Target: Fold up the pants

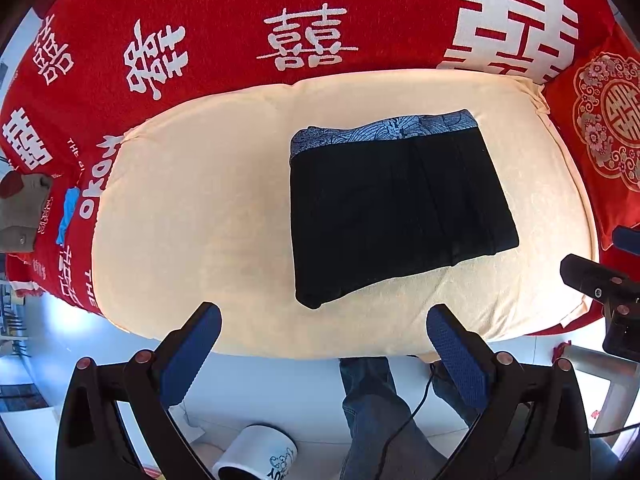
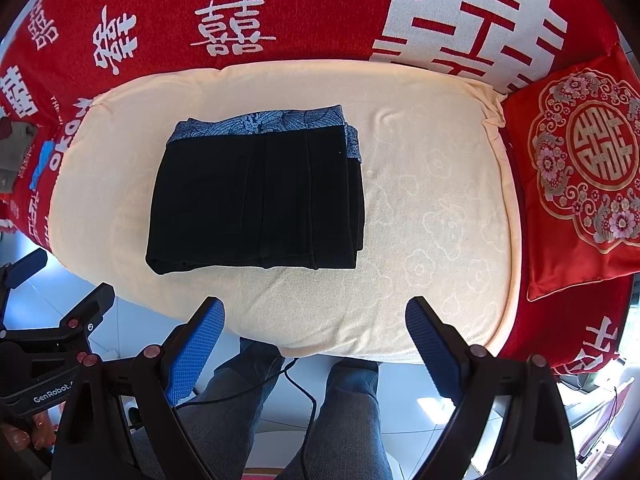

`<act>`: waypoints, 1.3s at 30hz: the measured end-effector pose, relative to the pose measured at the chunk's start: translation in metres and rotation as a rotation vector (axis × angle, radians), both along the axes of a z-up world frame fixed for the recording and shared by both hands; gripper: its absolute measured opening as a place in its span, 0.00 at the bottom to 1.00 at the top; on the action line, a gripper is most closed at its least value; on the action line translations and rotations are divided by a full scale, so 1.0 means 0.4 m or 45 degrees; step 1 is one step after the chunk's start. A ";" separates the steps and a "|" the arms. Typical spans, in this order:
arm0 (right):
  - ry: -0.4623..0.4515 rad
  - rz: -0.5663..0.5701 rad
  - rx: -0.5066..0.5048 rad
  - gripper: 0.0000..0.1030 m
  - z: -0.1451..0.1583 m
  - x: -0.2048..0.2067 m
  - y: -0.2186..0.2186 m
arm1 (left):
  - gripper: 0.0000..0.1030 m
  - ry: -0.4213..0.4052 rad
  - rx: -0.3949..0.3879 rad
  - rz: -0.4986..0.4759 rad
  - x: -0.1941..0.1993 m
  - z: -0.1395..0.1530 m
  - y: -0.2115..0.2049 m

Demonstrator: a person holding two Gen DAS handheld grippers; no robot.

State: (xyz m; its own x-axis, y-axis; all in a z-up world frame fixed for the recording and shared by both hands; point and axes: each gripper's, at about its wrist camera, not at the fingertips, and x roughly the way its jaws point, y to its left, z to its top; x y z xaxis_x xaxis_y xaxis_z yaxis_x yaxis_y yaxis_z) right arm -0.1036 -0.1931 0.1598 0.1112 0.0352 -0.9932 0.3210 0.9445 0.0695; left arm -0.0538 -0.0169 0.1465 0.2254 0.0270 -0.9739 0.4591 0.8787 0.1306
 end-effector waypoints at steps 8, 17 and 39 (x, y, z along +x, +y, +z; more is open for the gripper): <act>0.000 -0.002 -0.001 0.91 -0.001 -0.002 0.003 | 1.00 0.002 0.001 0.009 0.000 -0.001 0.008; 0.004 0.018 -0.007 0.91 0.002 -0.004 0.014 | 1.00 0.010 -0.006 0.010 -0.003 -0.004 0.012; 0.006 0.010 -0.009 0.91 -0.002 -0.005 0.020 | 1.00 0.011 -0.044 0.024 -0.006 -0.001 0.011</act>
State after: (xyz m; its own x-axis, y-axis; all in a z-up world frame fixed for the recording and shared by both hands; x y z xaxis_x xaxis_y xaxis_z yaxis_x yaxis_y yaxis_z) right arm -0.1057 -0.1853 0.1589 0.1061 0.0292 -0.9939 0.3141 0.9474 0.0613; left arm -0.0562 -0.0126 0.1461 0.2164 -0.0024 -0.9763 0.4431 0.8913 0.0960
